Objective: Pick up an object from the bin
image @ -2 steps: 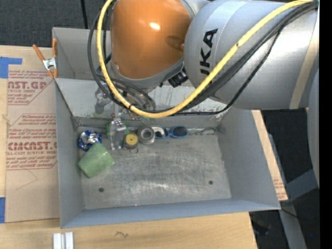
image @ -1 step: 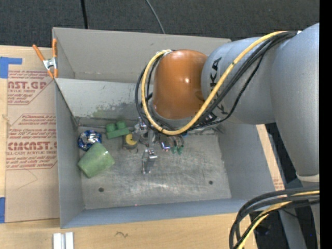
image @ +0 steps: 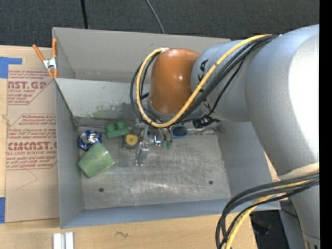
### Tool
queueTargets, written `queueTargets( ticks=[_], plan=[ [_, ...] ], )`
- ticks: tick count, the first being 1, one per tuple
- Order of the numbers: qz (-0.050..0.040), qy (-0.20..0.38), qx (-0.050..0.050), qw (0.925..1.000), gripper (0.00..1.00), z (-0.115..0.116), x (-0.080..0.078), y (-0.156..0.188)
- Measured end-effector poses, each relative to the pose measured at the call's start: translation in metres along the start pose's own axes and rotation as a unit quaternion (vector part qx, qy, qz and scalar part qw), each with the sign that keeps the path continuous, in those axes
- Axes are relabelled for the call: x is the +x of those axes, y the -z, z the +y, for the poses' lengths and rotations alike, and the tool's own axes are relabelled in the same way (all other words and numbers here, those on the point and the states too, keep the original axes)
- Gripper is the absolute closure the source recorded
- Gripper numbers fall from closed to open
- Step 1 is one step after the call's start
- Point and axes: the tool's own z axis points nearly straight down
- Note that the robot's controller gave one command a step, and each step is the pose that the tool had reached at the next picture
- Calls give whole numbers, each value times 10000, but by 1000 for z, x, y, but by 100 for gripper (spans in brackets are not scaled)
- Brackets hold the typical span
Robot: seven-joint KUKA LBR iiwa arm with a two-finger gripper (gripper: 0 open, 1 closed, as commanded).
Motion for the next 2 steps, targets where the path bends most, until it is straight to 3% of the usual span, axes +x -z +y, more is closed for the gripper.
queueTargets(
  ticks=[1,2],
  plan=[
    [-104,1144,-14,9934,0,-4,-13,-32],
    [-52,1146,-20,9934,100,-3,-11,-30]
  ],
)
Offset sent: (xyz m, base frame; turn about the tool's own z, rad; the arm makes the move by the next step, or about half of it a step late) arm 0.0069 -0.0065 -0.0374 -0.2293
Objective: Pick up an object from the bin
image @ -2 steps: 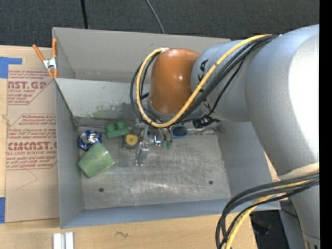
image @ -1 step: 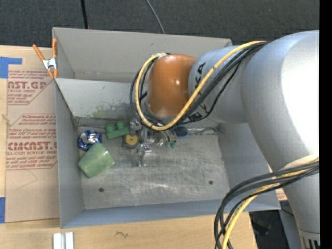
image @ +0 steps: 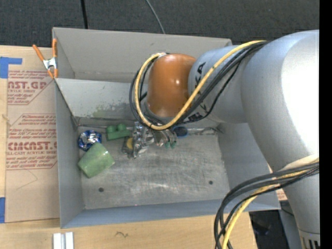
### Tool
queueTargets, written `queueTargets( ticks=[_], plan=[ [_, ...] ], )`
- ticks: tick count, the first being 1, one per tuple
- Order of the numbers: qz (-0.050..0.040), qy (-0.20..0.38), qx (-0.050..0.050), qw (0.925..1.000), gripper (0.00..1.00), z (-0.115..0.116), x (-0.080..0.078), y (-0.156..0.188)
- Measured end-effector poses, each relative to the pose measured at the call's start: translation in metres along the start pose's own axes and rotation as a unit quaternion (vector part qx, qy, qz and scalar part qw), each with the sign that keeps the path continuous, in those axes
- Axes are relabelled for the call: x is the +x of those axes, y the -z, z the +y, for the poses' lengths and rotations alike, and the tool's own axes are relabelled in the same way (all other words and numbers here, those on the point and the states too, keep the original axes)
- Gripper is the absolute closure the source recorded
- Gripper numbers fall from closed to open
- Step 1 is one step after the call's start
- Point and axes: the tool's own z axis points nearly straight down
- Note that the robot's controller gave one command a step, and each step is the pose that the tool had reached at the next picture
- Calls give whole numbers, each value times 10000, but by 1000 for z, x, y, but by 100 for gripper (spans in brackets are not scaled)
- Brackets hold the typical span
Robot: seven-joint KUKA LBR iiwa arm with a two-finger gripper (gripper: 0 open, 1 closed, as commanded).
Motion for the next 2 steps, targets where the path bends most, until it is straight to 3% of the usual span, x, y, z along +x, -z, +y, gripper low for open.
queueTargets(
  ticks=[1,2],
  plan=[
    [2,327,8,9995,100,41,26,157],
    [41,319,10,9995,0,40,27,151]
  ],
)
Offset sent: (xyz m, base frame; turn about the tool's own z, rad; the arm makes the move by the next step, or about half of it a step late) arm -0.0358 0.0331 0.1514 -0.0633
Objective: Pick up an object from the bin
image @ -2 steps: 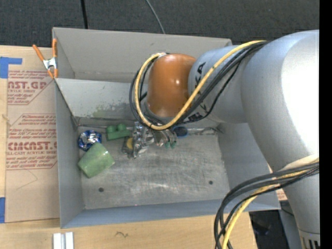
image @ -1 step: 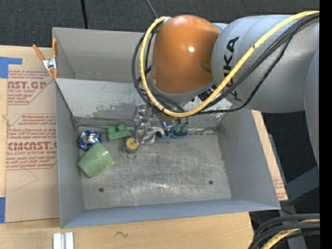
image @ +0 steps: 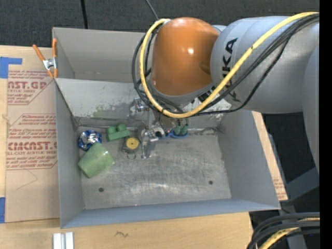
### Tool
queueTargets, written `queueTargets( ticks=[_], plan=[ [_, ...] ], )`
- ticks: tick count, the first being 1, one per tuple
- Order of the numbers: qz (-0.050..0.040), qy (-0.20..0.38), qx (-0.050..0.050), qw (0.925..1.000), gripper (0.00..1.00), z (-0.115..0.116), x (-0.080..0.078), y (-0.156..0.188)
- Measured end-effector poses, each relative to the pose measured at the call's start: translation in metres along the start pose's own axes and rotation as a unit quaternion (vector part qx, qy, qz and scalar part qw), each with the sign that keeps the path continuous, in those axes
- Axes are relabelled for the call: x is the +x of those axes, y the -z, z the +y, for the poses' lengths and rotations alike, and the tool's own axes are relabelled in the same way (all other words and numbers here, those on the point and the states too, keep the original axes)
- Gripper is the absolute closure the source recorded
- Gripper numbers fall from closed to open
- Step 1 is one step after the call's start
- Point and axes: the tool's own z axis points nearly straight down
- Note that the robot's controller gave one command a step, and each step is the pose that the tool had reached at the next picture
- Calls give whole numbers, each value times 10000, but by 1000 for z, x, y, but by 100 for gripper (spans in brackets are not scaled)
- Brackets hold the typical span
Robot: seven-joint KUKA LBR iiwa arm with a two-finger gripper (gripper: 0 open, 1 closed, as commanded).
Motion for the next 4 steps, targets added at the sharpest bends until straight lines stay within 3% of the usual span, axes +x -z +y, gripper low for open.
queueTargets(
  ticks=[1,2,3,4],
  plan=[
    [-16,-700,-9,9975,0,-2,-13,-168],
    [-16,-927,-17,9957,0,63,-43,-128],
    [20,52,19,10000,0,77,-49,-148],
    [6,45,13,10000,100,77,-50,-146]
  ],
)
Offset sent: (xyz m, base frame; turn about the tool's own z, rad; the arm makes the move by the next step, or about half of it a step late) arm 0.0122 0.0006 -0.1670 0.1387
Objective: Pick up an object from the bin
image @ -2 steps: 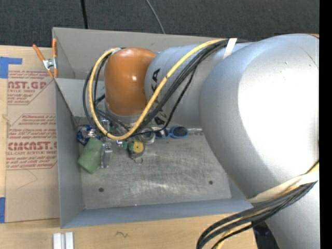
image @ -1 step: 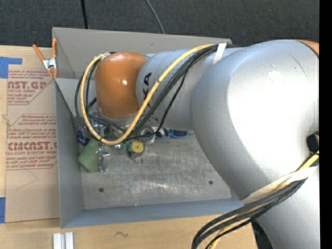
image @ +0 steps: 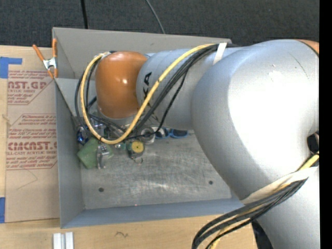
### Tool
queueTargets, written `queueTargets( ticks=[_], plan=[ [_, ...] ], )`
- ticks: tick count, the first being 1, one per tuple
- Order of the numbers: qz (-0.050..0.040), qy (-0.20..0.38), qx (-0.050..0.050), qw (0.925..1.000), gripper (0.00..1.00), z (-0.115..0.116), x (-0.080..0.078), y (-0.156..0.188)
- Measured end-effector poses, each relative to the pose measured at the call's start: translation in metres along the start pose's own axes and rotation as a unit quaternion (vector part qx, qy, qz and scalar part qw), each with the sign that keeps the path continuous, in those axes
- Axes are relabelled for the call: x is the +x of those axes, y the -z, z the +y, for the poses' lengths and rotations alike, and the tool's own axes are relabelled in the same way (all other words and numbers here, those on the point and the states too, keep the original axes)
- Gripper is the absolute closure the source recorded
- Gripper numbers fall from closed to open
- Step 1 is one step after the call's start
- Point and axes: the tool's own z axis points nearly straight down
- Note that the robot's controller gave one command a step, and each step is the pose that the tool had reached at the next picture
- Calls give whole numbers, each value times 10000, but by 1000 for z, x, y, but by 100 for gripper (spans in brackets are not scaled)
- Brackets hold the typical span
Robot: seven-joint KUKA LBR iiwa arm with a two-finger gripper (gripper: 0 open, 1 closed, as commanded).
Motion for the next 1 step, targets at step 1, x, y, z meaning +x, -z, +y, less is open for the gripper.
queueTargets(
  ticks=[1],
  plan=[
    [-51,71,-14,10000,100,8,1,151]
  ],
)
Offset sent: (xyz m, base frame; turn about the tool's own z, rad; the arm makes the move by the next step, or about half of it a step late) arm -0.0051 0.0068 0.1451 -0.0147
